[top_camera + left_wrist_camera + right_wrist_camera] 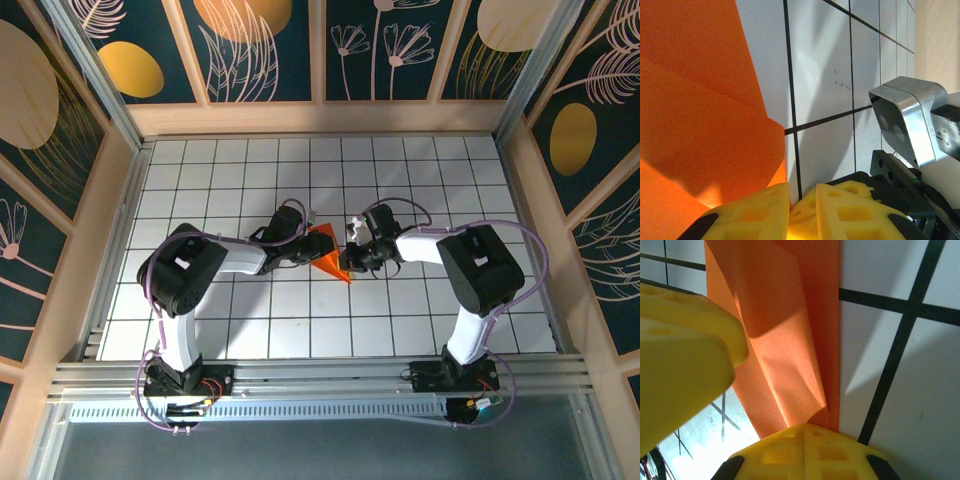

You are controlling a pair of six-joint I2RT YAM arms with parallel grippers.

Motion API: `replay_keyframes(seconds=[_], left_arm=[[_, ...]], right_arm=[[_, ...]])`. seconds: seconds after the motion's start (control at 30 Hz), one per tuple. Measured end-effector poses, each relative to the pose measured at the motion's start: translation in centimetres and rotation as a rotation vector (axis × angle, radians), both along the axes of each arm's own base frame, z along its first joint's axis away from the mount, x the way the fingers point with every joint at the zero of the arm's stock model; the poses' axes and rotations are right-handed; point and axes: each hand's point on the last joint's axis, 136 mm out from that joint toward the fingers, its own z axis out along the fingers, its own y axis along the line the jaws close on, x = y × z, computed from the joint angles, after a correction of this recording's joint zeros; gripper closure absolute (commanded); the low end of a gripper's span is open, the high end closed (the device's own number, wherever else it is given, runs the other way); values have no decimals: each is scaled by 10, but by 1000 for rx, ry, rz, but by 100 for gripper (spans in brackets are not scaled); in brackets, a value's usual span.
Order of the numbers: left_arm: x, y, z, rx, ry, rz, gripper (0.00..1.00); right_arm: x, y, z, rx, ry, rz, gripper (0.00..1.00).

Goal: Fold a paper plane with a square sheet of paper (fold left side to right side)

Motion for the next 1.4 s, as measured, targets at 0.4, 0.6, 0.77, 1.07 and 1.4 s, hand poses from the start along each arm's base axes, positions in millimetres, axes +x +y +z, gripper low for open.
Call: replay_keyframes(seconds=[0.4, 0.6, 0.77, 1.07, 1.4], left_arm=[[6, 4, -12, 49, 7, 30, 80], [10, 9, -19, 89, 4, 56, 80], [13, 10, -21, 103, -1, 68, 80], [15, 11, -22, 115, -1, 74, 79], [34, 33, -22, 108, 6, 130, 78]], right_arm=[[0, 0, 0, -26, 0, 3, 100], [1, -1, 0, -41, -2, 4, 100], [2, -2, -1, -58, -14, 10, 100], [3, -3, -1, -75, -23, 11, 100], [3, -3, -1, -80, -27, 14, 100]])
